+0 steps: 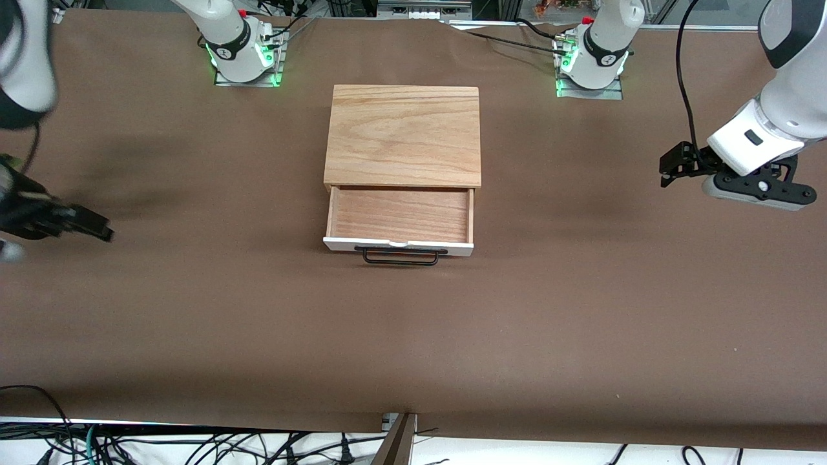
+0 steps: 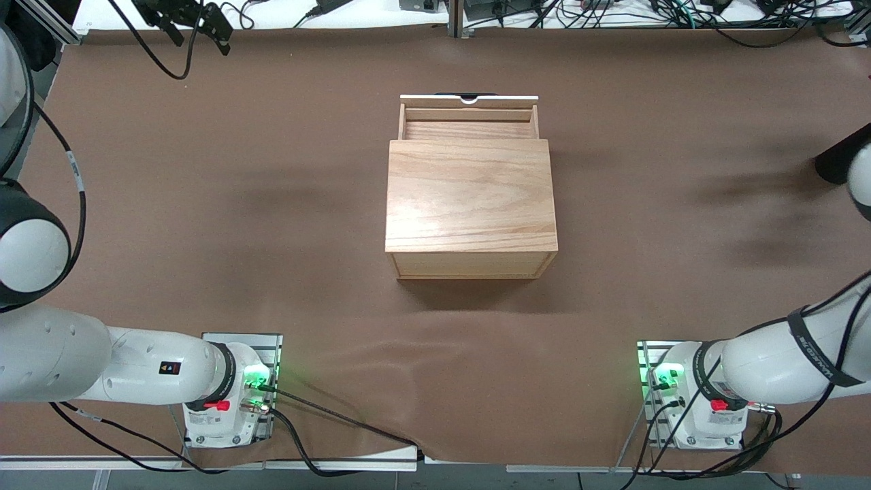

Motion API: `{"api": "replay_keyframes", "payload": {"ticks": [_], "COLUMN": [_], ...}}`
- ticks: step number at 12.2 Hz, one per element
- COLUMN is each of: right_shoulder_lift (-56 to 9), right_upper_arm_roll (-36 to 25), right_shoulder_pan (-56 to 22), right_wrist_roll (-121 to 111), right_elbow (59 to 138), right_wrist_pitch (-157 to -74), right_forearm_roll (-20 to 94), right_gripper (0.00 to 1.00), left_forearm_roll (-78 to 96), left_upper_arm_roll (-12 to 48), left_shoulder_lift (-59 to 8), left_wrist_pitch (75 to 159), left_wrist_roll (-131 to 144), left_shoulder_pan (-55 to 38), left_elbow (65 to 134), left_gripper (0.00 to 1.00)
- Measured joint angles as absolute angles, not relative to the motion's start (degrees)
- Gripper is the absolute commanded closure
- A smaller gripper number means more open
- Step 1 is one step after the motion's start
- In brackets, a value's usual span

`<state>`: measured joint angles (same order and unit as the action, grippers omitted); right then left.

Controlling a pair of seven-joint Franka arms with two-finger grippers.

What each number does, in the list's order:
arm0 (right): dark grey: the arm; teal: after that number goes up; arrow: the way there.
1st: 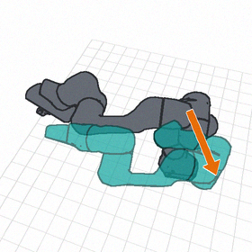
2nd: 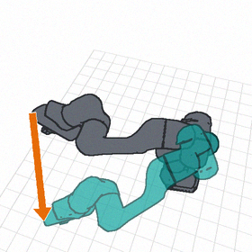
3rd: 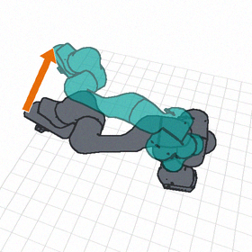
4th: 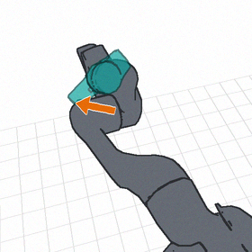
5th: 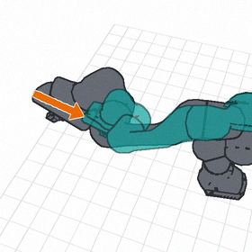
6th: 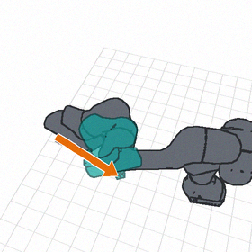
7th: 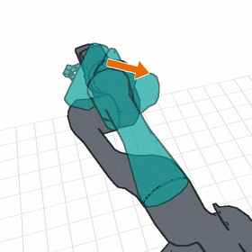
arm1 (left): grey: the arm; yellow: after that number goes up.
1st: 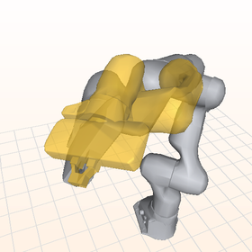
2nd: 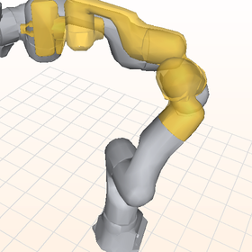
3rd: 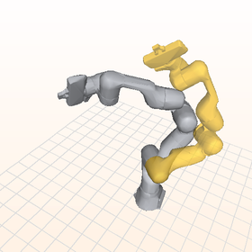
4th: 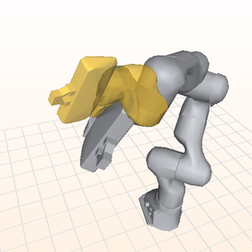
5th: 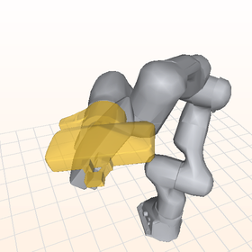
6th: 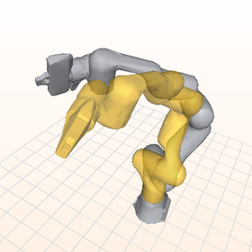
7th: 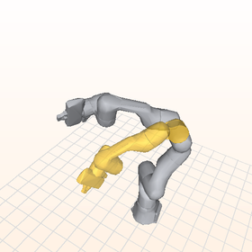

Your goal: Pull top drawer with both arms simultaneously

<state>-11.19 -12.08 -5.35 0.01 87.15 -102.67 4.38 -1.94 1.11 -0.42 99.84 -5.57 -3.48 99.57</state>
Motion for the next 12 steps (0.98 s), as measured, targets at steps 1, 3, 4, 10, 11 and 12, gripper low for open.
{"api": "replay_keyframes", "payload": {"ticks": [1,3,4,10,11,12], "right_shoulder_lift": [-8.26,-4.41,-3.38,-3.89,-4.55,-5.07], "right_upper_arm_roll": [-11.22,-9.54,-7.99,-3.29,-3.20,-3.12], "right_shoulder_pan": [-3.20,-1.08,-0.83,-0.74,-0.72,-0.72], "right_wrist_roll": [0.01,-0.09,-0.03,1.76,1.75,1.75], "right_elbow": [89.23,92.71,93.49,94.65,94.25,93.65], "right_wrist_pitch": [-101.24,-100.37,-99.63,-98.28,-98.37,-98.38], "right_forearm_roll": [3.66,0.98,-0.13,-1.08,-1.11,-1.12], "right_gripper": [0.00,0.00,0.00,0.00,0.00,0.00], "left_forearm_roll": [-1.40,0.14,0.22,0.22,0.22,0.22], "left_upper_arm_roll": [1.14,1.16,1.20,1.53,1.56,1.55], "left_shoulder_lift": [-0.34,-0.47,-0.47,-0.47,-0.47,-0.47], "left_wrist_pitch": [99.95,100.40,100.43,100.43,100.43,100.43], "left_wrist_roll": [-5.06,-4.73,-4.68,-4.65,-4.65,-4.65], "left_shoulder_pan": [-3.32,-3.27,-3.27,-3.27,-3.27,-3.24], "left_elbow": [99.84,99.81,99.80,99.69,99.68,99.67], "left_gripper": [0.00,0.00,0.00,0.00,0.00,0.00]}}
